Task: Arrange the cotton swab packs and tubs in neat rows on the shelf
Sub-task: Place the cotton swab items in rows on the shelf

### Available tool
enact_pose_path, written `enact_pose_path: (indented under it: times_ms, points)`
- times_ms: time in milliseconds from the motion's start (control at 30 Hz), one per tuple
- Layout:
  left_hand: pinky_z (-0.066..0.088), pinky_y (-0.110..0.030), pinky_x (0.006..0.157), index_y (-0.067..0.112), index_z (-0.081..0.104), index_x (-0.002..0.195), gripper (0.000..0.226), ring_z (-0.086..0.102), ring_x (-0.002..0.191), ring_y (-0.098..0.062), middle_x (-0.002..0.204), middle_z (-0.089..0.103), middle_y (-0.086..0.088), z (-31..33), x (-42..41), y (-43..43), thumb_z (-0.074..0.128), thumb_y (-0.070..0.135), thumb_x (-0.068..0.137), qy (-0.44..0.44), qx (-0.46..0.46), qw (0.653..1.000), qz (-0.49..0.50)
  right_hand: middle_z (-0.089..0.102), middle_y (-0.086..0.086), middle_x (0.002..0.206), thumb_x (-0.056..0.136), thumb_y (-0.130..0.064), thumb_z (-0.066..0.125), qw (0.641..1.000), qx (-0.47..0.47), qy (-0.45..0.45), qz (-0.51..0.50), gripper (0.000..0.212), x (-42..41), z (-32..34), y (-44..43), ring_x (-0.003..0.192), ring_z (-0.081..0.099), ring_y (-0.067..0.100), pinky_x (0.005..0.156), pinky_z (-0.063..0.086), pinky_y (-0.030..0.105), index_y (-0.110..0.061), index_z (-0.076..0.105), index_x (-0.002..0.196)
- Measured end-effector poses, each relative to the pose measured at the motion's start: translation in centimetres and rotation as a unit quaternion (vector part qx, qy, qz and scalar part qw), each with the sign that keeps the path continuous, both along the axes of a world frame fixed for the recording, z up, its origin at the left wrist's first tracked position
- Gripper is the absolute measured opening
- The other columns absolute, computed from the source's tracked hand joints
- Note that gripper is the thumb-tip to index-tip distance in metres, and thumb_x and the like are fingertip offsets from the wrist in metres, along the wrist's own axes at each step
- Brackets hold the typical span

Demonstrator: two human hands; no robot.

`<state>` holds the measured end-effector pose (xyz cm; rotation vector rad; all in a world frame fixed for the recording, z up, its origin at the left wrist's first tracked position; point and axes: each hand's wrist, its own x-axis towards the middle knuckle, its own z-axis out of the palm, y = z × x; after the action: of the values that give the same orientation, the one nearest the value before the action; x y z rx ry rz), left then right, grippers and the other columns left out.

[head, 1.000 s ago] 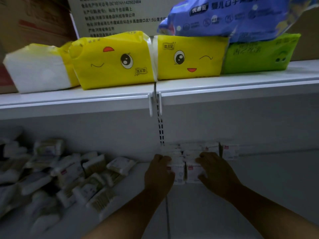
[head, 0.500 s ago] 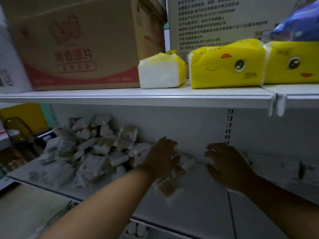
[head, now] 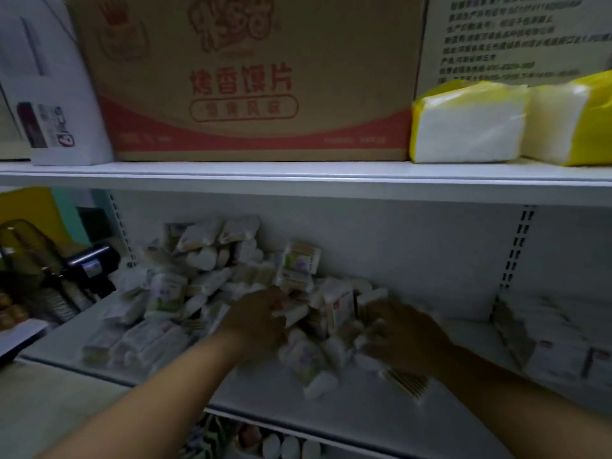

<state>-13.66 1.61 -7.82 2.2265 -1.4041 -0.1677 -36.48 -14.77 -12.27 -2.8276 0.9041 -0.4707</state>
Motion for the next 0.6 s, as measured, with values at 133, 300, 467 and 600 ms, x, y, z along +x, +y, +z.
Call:
enact_pose_path:
  times_ms: [133, 300, 467, 600]
  points:
    - [0.045, -0.025, 0.078, 0.02, 0.063, 0.104, 0.019, 0.06, 0.097, -0.019, 0.103, 0.064, 0.001, 1.1, 2.7, -0.8, 0.058, 0.016, 0.086, -0.007, -0.083, 0.995, -0.047, 0.055, -0.008, 0.126, 0.065, -0.064, 0.062, 0.994, -0.014, 0.083, -0.069, 0.081, 0.6, -0.4, 1.6, 0.115, 0.052, 0.014, 0.092, 0.042, 0.025, -0.03, 0.038, 0.135]
    - [0.042, -0.027, 0.09, 0.017, 0.056, 0.122, 0.04, 0.053, 0.113, -0.026, 0.125, 0.054, -0.009, 2.6, 5.1, -4.8, 0.063, 0.016, 0.083, -0.044, -0.107, 0.992, -0.048, 0.05, -0.01, 0.109, 0.07, -0.054, 0.067, 0.984, 0.108, -0.03, -0.136, 0.053, 0.3, 2.2, 3.7, 0.1, 0.049, 0.009, 0.085, 0.04, 0.022, -0.034, 0.05, 0.116]
    - [0.028, -0.028, 0.106, 0.013, 0.046, 0.135, 0.056, 0.037, 0.131, -0.027, 0.141, 0.043, -0.011, 3.3, 6.5, -9.1, 0.064, 0.023, 0.084, -0.086, -0.075, 0.989, -0.097, 0.061, -0.005, 0.111, 0.072, -0.016, 0.079, 0.886, 0.347, -0.268, -0.15, 0.047, 0.7, 3.8, 3.9, 0.094, 0.059, 0.007, 0.083, 0.048, 0.027, -0.035, 0.053, 0.106]
    - [0.04, -0.04, 0.103, 0.02, 0.047, 0.135, 0.058, 0.04, 0.128, -0.03, 0.137, 0.046, -0.01, 2.2, 7.1, -11.3, 0.064, 0.033, 0.081, -0.14, -0.059, 0.984, -0.096, 0.066, 0.003, 0.103, 0.084, -0.028, 0.065, 0.784, 0.46, -0.382, -0.167, 0.025, 1.8, 5.3, 4.8, 0.09, 0.062, 0.017, 0.073, 0.046, 0.028, -0.017, 0.062, 0.107]
